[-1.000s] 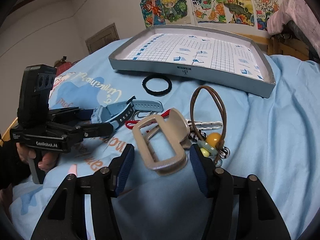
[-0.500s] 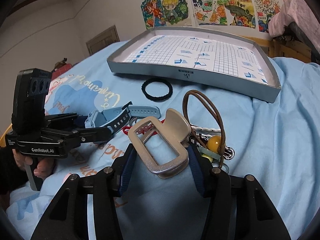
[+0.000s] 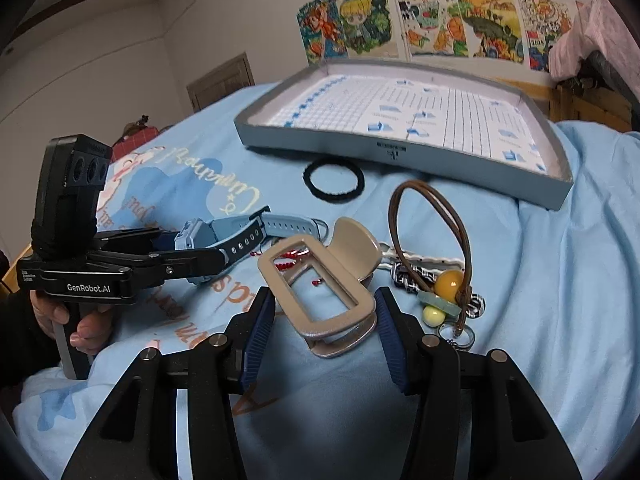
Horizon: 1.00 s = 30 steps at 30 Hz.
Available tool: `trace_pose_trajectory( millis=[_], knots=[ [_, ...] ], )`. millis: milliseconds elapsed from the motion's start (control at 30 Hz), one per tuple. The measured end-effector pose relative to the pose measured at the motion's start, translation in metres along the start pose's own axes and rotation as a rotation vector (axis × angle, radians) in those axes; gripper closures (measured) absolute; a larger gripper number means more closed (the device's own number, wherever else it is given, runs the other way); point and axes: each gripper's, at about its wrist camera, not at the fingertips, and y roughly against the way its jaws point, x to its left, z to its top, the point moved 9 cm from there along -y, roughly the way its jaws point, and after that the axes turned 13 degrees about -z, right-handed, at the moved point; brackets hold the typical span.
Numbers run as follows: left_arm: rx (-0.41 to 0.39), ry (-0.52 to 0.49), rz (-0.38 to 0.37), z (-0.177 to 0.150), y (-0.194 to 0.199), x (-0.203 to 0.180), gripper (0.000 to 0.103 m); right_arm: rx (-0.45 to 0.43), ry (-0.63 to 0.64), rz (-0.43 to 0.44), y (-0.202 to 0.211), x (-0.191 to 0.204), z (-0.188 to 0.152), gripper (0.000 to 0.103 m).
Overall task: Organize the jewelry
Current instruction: 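Carry the watch into the grid tray with the left tool while the right tool places the buckle beside it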
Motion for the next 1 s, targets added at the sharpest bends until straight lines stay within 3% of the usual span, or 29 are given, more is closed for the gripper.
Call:
trace_pose_trajectory(
  millis=[267,567,800,1000],
  knots=[
    [-0.007,0.054,-0.041,0.003,-0.007,0.005,0.047,0.04,0.026,-0.012,-0.013,0.005,0.006,0.054],
    [-0.016,0.049,-0.034,0.005,-0.01,0.004,0.048,0.037,0.018,-0.009,-0.02,0.008,0.014,0.054],
    [-0.053,0.028,-0.034,0.004,0.002,0.0,0.048,-0.018,-0.008,0.007,-0.011,0.007,0.012,0.055],
    [-0.113,0.014,-0.031,0.003,0.02,-0.003,0.048,-0.12,-0.029,0.007,0.011,0.005,0.017,0.055]
  ],
)
